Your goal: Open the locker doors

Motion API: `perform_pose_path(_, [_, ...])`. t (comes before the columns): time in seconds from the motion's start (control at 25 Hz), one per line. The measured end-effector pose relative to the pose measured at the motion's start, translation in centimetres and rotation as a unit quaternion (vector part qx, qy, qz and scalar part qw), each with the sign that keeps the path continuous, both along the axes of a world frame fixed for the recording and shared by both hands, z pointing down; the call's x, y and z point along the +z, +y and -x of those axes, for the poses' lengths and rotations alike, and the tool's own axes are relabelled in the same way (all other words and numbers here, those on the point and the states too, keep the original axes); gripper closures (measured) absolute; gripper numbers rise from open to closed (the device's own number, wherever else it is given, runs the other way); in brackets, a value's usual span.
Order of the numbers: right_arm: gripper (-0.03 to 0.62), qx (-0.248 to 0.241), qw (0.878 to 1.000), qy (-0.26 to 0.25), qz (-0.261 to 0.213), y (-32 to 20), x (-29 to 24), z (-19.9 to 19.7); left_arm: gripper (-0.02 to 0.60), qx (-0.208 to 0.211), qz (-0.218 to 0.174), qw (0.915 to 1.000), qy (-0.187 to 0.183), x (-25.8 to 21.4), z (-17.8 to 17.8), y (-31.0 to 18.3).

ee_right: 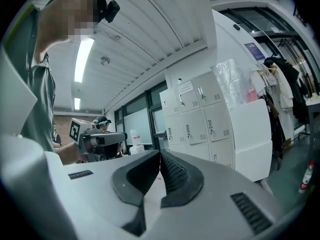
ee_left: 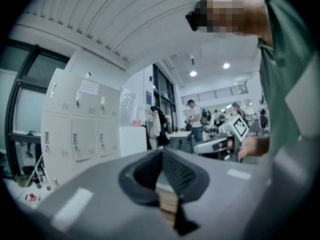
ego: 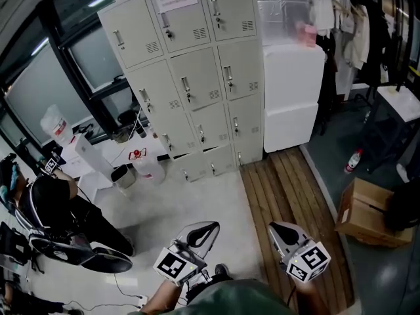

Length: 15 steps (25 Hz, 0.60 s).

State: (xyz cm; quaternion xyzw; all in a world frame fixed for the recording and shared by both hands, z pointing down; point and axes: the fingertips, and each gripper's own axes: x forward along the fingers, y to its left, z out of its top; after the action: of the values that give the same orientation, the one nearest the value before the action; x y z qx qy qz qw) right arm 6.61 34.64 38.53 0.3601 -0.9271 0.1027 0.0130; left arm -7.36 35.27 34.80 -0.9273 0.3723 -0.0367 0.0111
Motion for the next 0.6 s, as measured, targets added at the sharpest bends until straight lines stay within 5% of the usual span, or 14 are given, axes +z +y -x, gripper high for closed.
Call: perform_pose_path(0.6, [0.589,0.033,0.999,0.036,-0.014,-9.4,-1.4,8.7,0.578,0.032,-0.009,0.9992,0.023,1.2,8.2,-10.7])
